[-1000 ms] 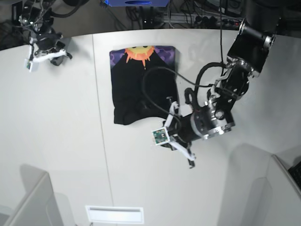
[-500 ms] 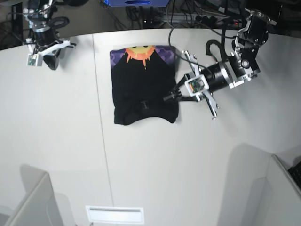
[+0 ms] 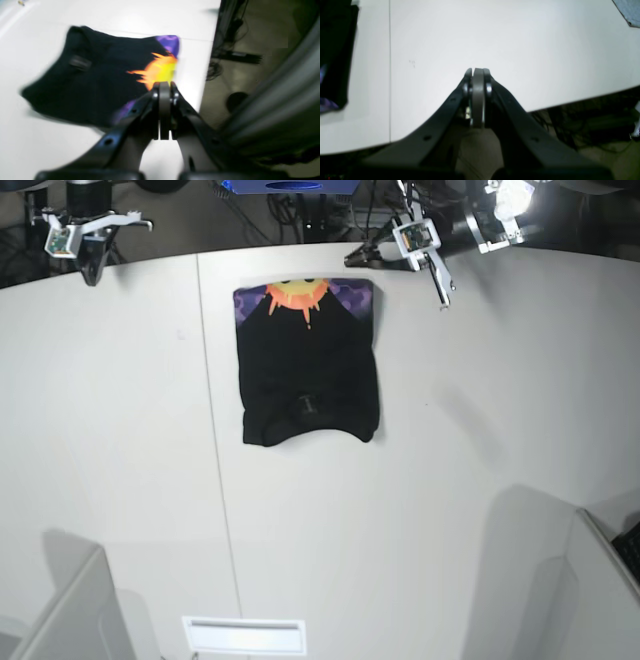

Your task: Fold the T-shirt properly

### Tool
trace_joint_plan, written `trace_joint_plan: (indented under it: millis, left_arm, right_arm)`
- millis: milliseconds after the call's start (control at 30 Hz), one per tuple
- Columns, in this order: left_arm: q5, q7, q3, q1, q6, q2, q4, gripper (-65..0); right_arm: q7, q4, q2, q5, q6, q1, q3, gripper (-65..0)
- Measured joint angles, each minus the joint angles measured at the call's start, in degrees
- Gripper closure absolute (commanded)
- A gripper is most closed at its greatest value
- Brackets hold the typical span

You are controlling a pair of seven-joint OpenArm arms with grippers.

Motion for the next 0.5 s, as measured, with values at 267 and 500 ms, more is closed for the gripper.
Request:
trace_joint_plan:
  millis: [267,500]
  left_arm:
    - [-0.04,-1.01,0.24,7.32,0.44,-0.13,-1.90,0.0]
    - [-0.26,-1.31,0.48,11.06,0.85,-0.07,-7.76,0.0]
  right_arm:
    - [-8.52,-0.04,-0.26,0.00,0.00,-5.33,-0.04,0.0]
    - [-19.67,-0.07,-0.11,0.00,0.02,-9.57,-0.44,0.0]
